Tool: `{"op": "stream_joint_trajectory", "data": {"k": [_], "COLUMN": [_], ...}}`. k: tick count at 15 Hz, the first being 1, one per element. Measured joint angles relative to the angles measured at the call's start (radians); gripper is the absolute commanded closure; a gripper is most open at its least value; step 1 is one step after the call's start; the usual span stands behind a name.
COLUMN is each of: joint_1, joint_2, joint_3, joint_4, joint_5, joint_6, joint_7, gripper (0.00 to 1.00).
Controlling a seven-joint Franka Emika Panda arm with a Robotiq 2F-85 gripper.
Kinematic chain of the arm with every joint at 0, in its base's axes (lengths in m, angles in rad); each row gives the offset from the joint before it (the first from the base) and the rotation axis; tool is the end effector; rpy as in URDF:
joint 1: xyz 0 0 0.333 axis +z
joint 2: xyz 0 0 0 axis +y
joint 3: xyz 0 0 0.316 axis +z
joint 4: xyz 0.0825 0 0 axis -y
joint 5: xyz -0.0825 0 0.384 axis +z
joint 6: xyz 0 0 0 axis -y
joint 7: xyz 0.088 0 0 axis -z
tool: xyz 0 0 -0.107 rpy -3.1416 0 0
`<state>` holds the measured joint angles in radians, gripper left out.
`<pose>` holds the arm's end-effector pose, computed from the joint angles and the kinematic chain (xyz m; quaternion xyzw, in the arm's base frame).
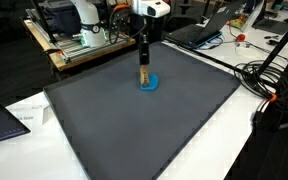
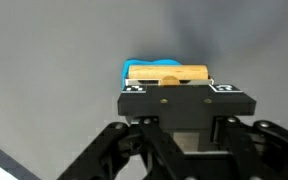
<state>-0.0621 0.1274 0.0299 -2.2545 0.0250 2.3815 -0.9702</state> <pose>0.5339 -0.0170 0.3074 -0.8961 -0.4438 -0.0049 0.0093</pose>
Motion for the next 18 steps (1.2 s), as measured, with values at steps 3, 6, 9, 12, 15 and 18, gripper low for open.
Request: {"op": "stream_joint_trajectory", "data": {"k": [3, 6, 9, 12, 15, 18], "joint_1": [-0.027, -0.056, -0.079, -0.088, -0.089, -0.089], "joint_2": [-0.009, -0.023, -0.041, -0.051, -0.055, -0.060], "joint_3": [-0.014, -0.056, -0.091, -0.111, -0.120, -0.121], "joint_4": [-0.013, -0.048, -0.068, -0.077, -0.082, -0.087], "joint_5": [0.037, 0.025, 0.025, 0.028, 0.033, 0.032], "joint_6": [-0.002, -0.019, -0.029, -0.032, -0.033, -0.029], "joint_7": [-0.099, -0.170, -0.246, -0.291, -0.294, -0.285], "gripper": [0.78, 0.78, 0.78, 0.78, 0.78, 0.78]}}
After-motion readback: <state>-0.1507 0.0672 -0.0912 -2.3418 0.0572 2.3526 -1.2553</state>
